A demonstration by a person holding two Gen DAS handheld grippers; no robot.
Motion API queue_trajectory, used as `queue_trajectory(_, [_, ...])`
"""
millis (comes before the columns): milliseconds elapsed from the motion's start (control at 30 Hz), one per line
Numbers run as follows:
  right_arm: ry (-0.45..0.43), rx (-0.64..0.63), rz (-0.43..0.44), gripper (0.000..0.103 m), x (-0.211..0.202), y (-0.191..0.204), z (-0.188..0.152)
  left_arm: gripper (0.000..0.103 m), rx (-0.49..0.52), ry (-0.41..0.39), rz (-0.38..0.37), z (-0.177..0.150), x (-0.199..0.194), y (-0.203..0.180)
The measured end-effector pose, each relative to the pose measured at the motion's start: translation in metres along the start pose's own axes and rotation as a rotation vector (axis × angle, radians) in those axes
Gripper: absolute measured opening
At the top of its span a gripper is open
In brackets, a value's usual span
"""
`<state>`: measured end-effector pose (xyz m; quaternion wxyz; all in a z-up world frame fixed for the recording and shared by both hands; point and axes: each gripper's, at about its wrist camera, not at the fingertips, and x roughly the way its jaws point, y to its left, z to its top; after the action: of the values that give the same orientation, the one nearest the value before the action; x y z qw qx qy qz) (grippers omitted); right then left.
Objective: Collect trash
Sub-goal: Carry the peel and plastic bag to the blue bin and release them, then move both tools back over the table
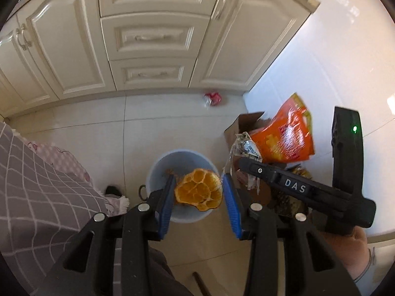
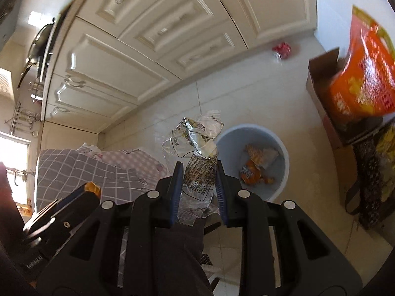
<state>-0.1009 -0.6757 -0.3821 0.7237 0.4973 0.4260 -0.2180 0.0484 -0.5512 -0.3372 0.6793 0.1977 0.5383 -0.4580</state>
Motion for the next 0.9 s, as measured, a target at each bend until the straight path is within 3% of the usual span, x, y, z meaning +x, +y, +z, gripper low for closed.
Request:
queue_trajectory(67, [0.018, 0.016, -0.004, 0.028, 0.011, -0.005, 0.002, 0.041, 0.012, 0.022, -0.005, 0.003, 0.011, -0.001])
queue_trajectory(133, [0.035, 0.023, 0.003, 0.057, 0.018, -0.008, 0.003, 0.07, 0.007, 0.042, 0.003, 0.005, 0.017, 0.001])
queue_trajectory(167, [0.019, 0.037, -0.015, 0.081, 0.018, -0.011, 0.003, 0.083, -0.003, 0.037, 0.011, 0.005, 0.016, 0.002])
queue_trajectory(267, [0.006, 0.069, -0.018, 0.088, 0.016, -0.019, 0.001, 0.09, -0.025, 0.021, 0.034, 0.007, 0.014, 0.008])
queue_trajectory(300, [0.003, 0.076, -0.028, 0.094, 0.016, -0.019, 0.001, 0.091, -0.032, 0.027, 0.052, 0.007, 0.013, 0.011])
queue_trajectory(500, [-0.023, 0.077, -0.054, 0.097, 0.006, -0.017, -0.006, 0.094, -0.046, -0.008, 0.107, 0.006, -0.005, 0.017])
queue_trajectory(900, [-0.065, 0.024, -0.05, 0.097, -0.022, 0.016, -0.011, 0.094, -0.047, -0.095, 0.106, 0.003, -0.049, 0.017])
